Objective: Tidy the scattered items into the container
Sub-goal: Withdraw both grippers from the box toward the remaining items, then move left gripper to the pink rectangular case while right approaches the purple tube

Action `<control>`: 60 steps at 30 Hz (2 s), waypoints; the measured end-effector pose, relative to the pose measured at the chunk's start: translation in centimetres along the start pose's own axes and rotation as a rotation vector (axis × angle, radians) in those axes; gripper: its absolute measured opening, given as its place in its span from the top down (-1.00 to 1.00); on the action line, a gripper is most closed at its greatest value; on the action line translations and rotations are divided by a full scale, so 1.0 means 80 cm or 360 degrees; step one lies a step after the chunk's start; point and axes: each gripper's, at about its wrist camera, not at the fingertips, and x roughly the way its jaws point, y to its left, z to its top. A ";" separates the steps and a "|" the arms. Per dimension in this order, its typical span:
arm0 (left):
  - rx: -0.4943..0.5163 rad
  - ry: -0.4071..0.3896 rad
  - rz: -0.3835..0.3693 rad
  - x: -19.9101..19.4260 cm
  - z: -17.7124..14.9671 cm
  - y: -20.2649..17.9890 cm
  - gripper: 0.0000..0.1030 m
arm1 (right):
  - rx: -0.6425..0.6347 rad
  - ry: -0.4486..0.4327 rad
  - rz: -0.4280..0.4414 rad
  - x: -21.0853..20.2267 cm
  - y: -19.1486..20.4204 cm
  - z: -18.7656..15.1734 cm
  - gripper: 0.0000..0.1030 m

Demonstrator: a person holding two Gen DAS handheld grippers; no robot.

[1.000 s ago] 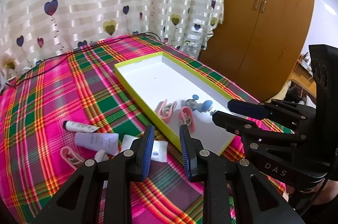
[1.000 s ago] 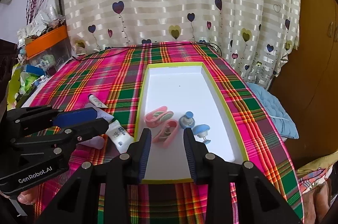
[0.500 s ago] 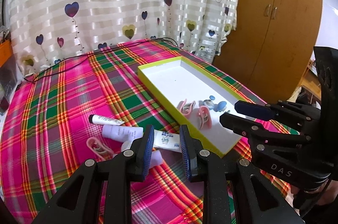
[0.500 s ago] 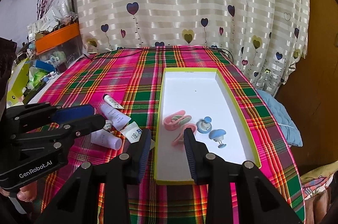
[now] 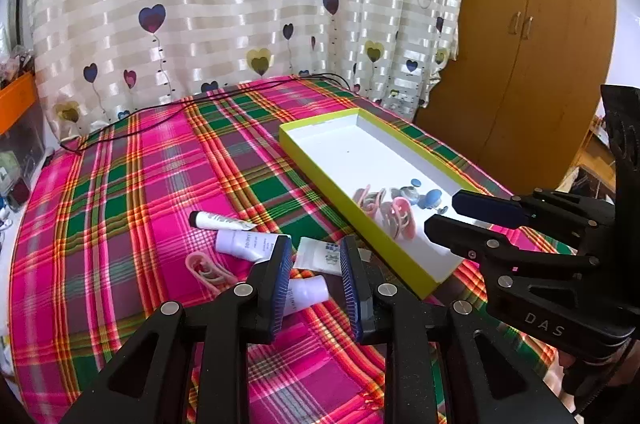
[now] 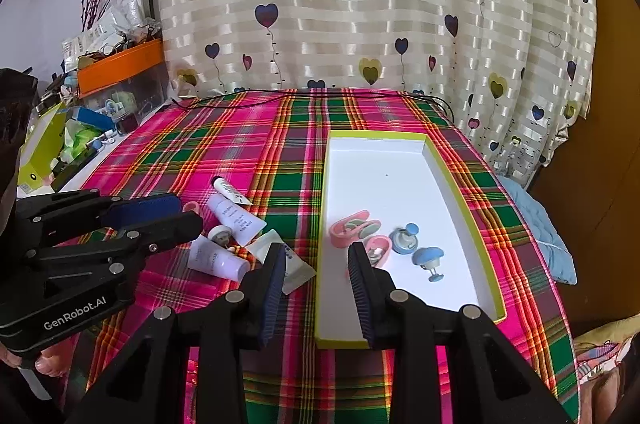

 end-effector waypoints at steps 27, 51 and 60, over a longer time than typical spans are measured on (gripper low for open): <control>-0.0130 0.0064 0.0049 0.010 -0.029 0.058 0.50 | -0.0050 0.0042 0.0092 0.019 0.022 -0.005 0.36; -0.0232 0.0134 0.0036 0.030 -0.049 0.102 0.50 | -0.0205 0.0132 0.0252 0.060 0.058 -0.010 0.36; -0.0269 0.0142 0.0040 0.031 -0.053 0.117 0.50 | -0.0277 0.0195 0.0304 0.085 0.072 -0.011 0.36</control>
